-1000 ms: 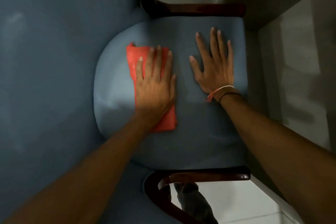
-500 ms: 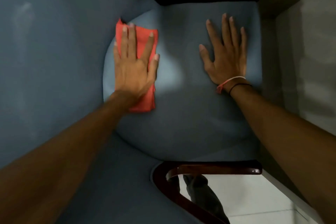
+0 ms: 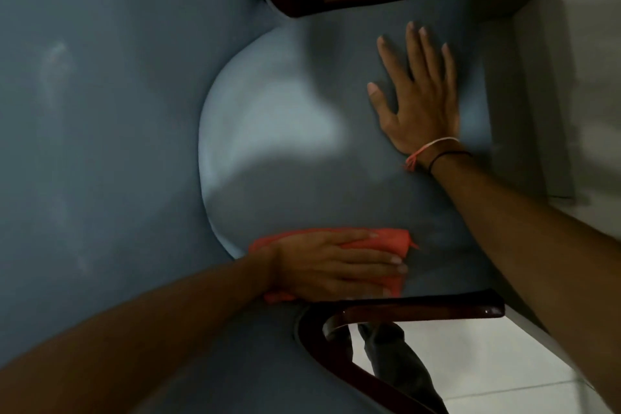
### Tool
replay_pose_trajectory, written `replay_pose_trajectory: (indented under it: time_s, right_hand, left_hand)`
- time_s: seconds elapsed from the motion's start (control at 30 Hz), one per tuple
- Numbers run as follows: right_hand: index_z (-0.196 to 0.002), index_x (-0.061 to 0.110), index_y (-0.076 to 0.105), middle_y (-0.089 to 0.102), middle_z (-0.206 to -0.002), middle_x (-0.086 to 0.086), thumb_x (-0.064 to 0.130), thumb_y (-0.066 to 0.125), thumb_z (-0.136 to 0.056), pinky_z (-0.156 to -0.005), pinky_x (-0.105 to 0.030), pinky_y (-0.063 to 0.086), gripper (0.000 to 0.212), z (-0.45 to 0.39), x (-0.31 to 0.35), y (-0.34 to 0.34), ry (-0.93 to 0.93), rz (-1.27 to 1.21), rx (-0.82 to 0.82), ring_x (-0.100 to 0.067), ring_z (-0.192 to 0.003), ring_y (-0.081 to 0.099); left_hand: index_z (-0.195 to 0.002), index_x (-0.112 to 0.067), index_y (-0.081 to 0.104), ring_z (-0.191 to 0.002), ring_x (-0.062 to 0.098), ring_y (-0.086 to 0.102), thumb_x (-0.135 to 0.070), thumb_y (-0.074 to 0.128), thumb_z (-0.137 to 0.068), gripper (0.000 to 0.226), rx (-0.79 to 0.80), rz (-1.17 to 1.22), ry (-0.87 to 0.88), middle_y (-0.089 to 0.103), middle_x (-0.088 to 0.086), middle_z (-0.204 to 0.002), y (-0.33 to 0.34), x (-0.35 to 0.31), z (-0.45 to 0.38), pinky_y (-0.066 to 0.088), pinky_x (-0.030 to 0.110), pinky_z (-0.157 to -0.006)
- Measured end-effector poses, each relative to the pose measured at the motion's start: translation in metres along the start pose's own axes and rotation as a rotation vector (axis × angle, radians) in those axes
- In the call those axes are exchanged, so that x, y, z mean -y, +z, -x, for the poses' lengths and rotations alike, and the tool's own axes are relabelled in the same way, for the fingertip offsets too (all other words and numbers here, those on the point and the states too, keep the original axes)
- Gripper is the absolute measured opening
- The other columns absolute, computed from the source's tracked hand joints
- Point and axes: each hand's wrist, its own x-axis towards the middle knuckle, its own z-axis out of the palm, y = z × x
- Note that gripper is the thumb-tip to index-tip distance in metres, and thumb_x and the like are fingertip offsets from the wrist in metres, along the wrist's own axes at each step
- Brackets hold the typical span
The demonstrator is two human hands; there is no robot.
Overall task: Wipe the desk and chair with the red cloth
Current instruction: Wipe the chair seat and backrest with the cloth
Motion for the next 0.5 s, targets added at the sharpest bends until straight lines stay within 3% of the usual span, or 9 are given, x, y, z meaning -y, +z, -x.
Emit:
replay_pose_trajectory:
  time_s: [0.07,0.13,0.27,0.37,0.5]
  right_hand:
    - [-0.159,0.033,0.021,0.02,-0.169,-0.011,0.061,0.029,-0.099,-0.127,-0.054,0.017,0.067,0.0,0.0,0.001,-0.002,-0.008,-0.008,-0.028,-0.157,0.018]
    - [-0.159,0.034,0.021,0.02,-0.169,-0.011,0.061,0.03,-0.099,-0.127,-0.053,0.017,0.067,0.0,0.0,0.0,-0.001,-0.019,-0.017,-0.027,-0.157,0.018]
    - [-0.159,0.035,0.022,0.02,-0.169,-0.01,0.06,0.032,-0.098,-0.127,-0.052,0.017,0.067,0.001,0.001,0.001,0.007,-0.002,-0.018,-0.026,-0.158,0.018]
    - [-0.159,0.034,0.021,0.02,-0.169,-0.011,0.06,0.031,-0.099,-0.127,-0.052,0.018,0.066,0.0,0.001,0.002,-0.007,0.014,-0.016,-0.027,-0.157,0.019]
    - [-0.159,0.034,0.017,0.018,-0.169,-0.011,0.06,0.028,-0.099,-0.128,-0.052,0.016,0.067,0.002,-0.001,0.005,-0.027,0.005,0.001,-0.027,-0.158,0.016]
  left_hand:
    - [-0.156,-0.022,0.038,-0.156,0.026,0.025,-0.034,0.039,-0.108,0.049,0.06,-0.016,0.001,0.033,0.009,-0.165,-0.015,0.027,0.039,0.028,0.051,-0.124]
    - [-0.157,-0.027,0.034,-0.156,0.026,0.024,-0.038,0.037,-0.107,0.051,0.114,-0.028,-0.106,0.03,0.01,-0.166,-0.033,0.064,0.081,0.027,0.052,-0.125]
    - [-0.157,-0.033,0.029,-0.157,0.027,0.017,-0.042,0.026,-0.106,0.052,0.067,-0.057,-0.734,0.025,0.013,-0.168,-0.054,0.124,0.114,0.02,0.052,-0.125]
    - [-0.159,-0.021,0.029,-0.158,0.03,0.015,-0.029,0.034,-0.107,0.053,-0.114,0.021,-1.015,0.021,0.017,-0.168,-0.06,0.14,0.106,0.017,0.048,-0.129]
    - [-0.157,-0.011,0.034,-0.157,0.032,0.021,-0.02,0.035,-0.108,0.05,-0.34,0.052,-1.217,0.026,0.018,-0.166,-0.057,0.138,0.099,0.019,0.045,-0.13]
